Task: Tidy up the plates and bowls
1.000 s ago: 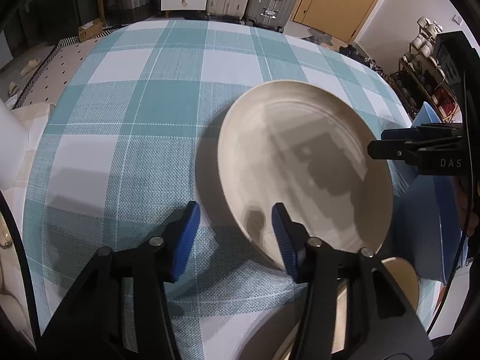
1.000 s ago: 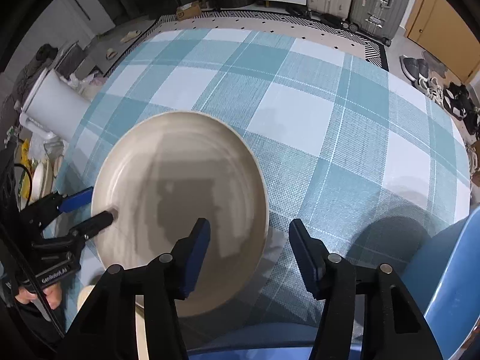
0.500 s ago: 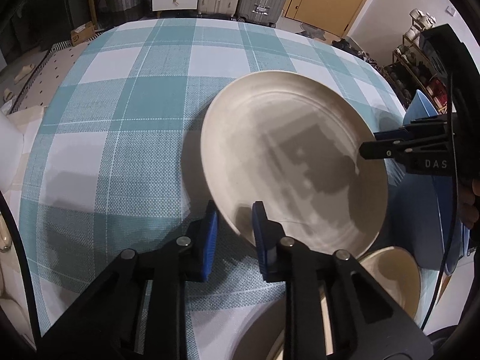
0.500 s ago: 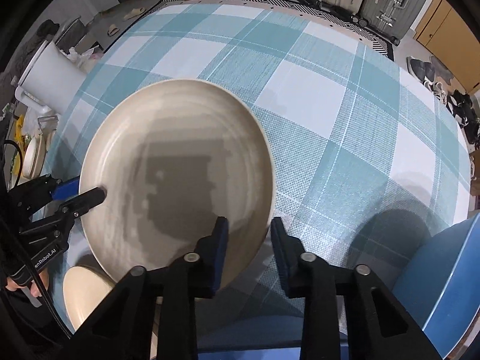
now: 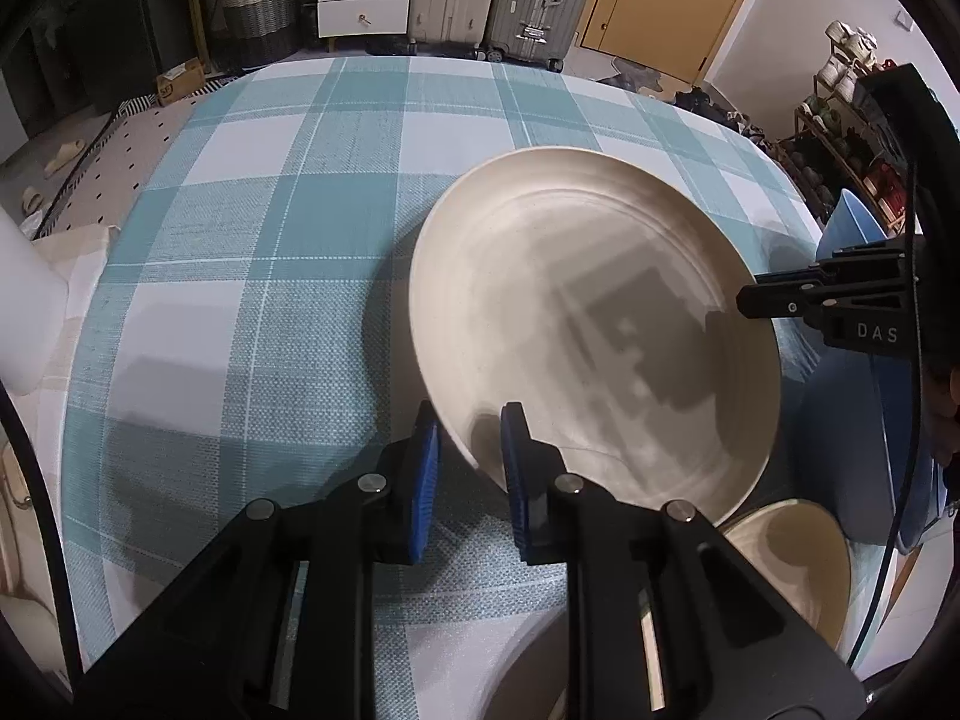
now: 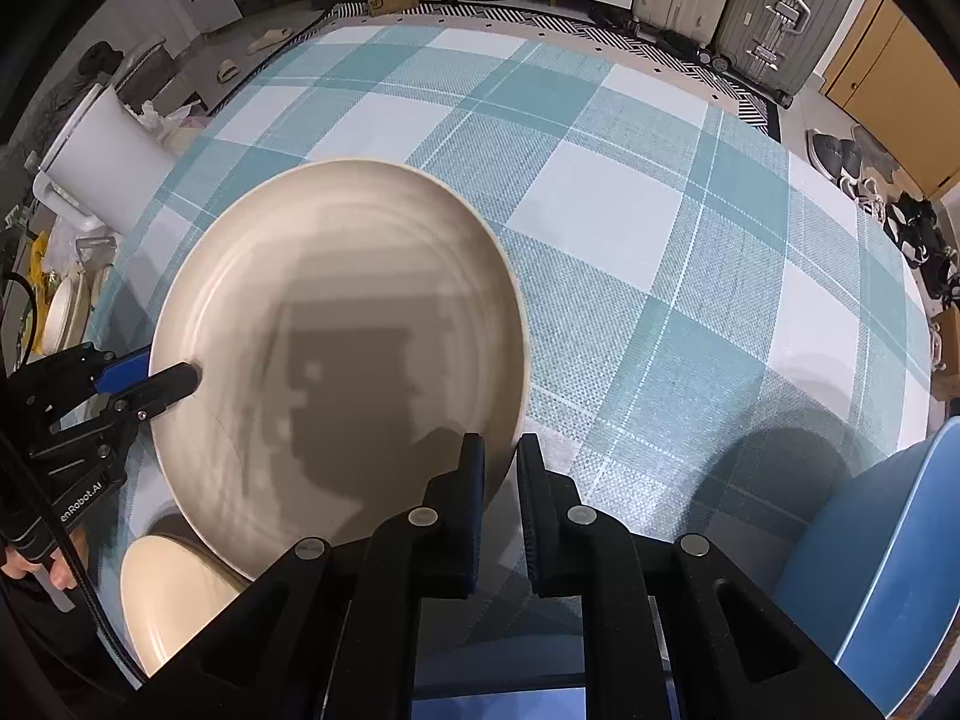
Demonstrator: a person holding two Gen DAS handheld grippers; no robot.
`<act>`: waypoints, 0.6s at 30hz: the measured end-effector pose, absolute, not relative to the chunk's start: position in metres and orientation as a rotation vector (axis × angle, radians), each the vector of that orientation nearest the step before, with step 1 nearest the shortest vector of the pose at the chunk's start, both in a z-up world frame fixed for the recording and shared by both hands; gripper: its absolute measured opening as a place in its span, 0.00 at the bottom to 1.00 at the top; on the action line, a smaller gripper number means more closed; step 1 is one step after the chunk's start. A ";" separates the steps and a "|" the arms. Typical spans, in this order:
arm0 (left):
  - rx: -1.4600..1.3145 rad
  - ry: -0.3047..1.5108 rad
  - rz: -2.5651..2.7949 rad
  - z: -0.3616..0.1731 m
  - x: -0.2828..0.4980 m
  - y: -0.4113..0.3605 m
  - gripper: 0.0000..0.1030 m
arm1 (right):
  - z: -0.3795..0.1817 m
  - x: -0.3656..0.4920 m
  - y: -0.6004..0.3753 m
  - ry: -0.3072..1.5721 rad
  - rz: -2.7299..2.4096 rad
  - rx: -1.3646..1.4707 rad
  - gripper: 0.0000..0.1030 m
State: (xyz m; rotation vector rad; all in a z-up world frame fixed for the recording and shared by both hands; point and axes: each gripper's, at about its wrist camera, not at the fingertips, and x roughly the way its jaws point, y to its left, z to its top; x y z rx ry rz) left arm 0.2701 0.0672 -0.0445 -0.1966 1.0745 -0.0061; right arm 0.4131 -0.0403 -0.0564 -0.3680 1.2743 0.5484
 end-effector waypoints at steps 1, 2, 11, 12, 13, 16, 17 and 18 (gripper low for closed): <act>-0.200 1.070 -0.002 -0.043 0.269 0.068 0.17 | -0.055 0.413 -0.040 1.267 0.553 -0.364 0.11; -0.204 1.064 0.001 -0.042 0.268 0.070 0.17 | -0.053 0.411 -0.039 1.260 0.555 -0.363 0.11; -0.215 1.026 0.025 -0.023 0.249 0.079 0.17 | -0.030 0.399 -0.029 1.200 0.569 -0.349 0.11; -0.215 1.020 0.026 -0.019 0.245 0.080 0.16 | -0.025 0.396 -0.027 1.192 0.570 -0.348 0.11; -0.217 1.016 0.027 -0.016 0.243 0.081 0.16 | -0.022 0.394 -0.027 1.186 0.570 -0.347 0.11; -0.222 1.000 0.030 -0.006 0.233 0.082 0.16 | -0.010 0.385 -0.025 1.166 0.570 -0.350 0.11; -0.223 0.997 0.030 -0.003 0.230 0.082 0.16 | -0.007 0.383 -0.025 1.160 0.570 -0.349 0.11; -0.222 0.990 0.031 0.001 0.226 0.082 0.16 | -0.003 0.380 -0.024 1.153 0.569 -0.348 0.11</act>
